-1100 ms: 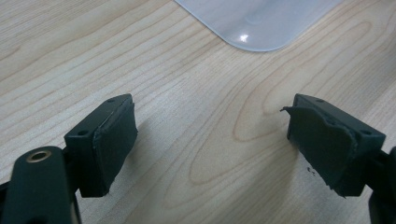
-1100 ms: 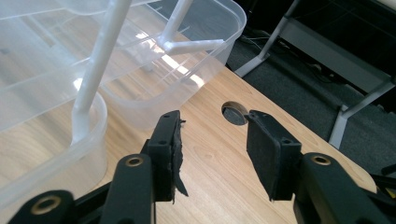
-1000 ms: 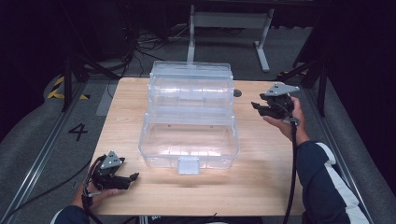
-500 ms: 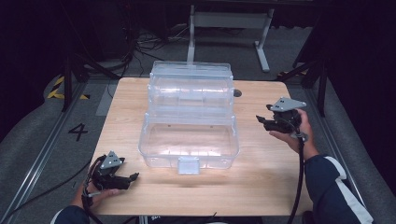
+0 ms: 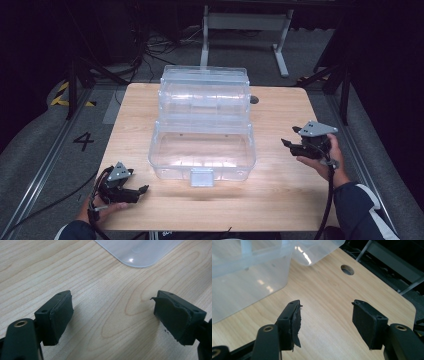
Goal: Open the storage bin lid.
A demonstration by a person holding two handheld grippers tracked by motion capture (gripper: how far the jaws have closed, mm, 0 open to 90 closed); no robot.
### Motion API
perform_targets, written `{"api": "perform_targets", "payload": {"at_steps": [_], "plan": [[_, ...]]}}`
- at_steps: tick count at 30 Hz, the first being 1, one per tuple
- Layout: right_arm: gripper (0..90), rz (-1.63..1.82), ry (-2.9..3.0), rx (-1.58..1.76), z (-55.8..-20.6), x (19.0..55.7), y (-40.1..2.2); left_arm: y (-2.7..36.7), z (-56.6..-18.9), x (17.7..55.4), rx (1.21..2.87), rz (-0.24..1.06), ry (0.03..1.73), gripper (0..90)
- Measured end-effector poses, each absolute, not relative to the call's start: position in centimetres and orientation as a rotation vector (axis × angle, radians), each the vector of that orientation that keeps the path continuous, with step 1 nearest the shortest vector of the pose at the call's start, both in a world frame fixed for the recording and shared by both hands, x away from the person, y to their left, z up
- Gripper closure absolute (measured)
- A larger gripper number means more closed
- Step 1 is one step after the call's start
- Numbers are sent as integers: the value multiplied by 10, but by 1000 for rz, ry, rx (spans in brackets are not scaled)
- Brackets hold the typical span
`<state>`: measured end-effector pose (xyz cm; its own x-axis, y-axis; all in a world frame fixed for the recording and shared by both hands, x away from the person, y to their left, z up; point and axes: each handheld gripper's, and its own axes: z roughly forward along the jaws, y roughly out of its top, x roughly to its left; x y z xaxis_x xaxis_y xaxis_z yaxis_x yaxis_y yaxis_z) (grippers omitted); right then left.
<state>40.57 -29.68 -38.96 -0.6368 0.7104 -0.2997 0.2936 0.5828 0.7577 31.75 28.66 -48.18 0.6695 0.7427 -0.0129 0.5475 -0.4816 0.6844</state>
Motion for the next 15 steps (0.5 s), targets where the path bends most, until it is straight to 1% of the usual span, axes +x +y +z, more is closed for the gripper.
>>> {"api": "perform_targets", "payload": {"at_steps": [15], "plan": [[360,838,2292,801,-427,376,-303,286,-482,317,2208,377,996,162]]}}
